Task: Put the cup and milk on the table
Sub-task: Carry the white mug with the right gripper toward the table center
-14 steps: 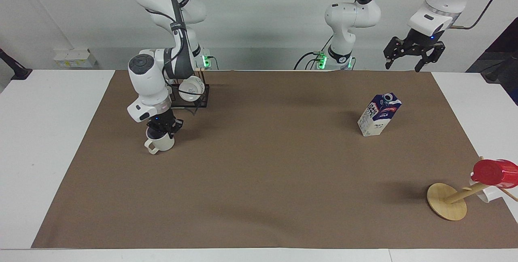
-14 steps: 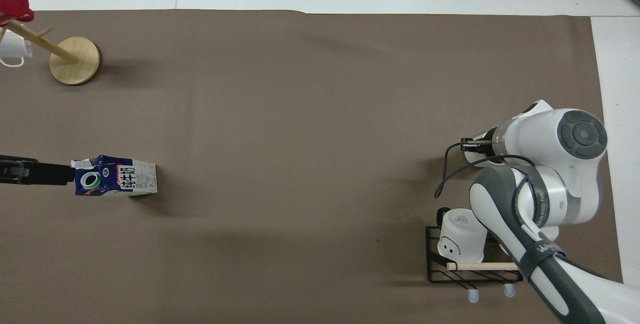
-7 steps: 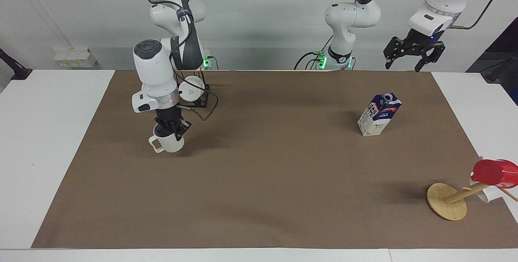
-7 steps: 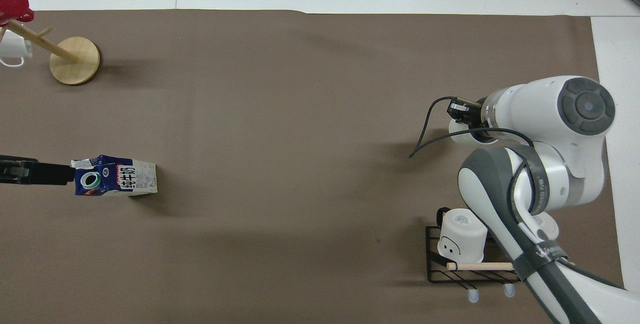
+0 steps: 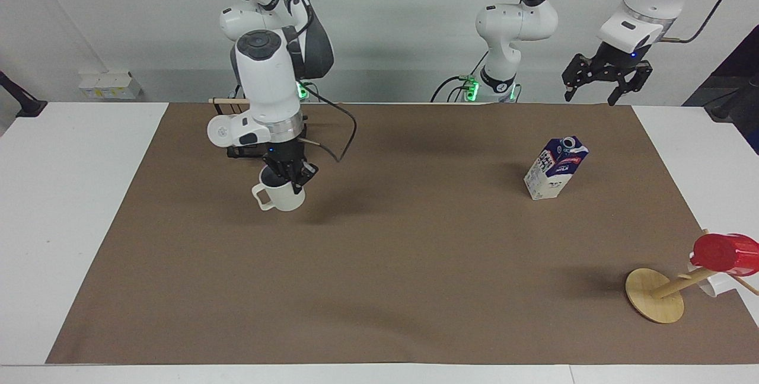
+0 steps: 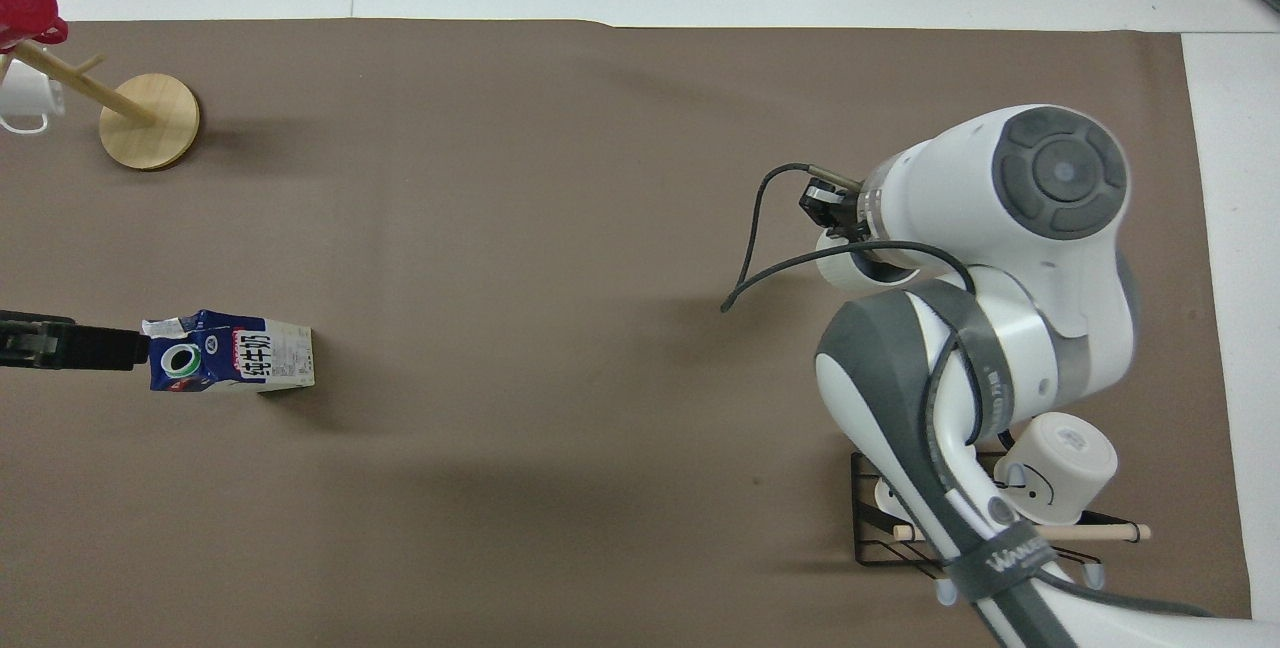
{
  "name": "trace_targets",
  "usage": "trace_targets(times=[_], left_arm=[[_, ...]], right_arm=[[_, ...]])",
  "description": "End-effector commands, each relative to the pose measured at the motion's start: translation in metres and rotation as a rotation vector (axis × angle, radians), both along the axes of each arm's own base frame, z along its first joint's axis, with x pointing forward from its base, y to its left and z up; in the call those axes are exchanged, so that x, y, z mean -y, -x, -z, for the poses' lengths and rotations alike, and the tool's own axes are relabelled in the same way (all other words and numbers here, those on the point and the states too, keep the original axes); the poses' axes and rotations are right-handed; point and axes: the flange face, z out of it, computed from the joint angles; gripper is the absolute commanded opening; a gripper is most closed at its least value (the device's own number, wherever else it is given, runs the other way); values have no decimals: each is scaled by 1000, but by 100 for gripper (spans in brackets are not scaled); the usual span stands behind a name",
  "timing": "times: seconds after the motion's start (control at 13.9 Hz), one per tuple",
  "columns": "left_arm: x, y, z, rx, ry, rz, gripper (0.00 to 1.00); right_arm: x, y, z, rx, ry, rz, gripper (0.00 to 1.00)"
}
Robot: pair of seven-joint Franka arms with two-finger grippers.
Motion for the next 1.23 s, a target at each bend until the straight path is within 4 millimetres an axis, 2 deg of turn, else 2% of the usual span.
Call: trace_targets(times=[0.0,0.14,0.29,0.43,0.65,0.86,1.15], left_arm=[[-3,1,-4,-8,-16,2,100],[-2,1,-4,-8,-16,4,100],[-2,1,-4,-6,-16,6,100],[-3,0,-4,-5,-16,5,100],[-2,0,-4,-4,-16,7,100],[-1,0,-5,3,-16,8,100],[-3,1,-5,-4,-18,9,100]], right_arm=[[-42,4,16,-25,10,31,0],[-74,7,19,-12,20,56,0],[-107,19,34,-21,21,76,0],[-127,27,46,-14,43,85,0],[-165,37,76,23,63,98,0],[-187,44,100,34,58,119,0],[-189,44,107,41,48,120,0]])
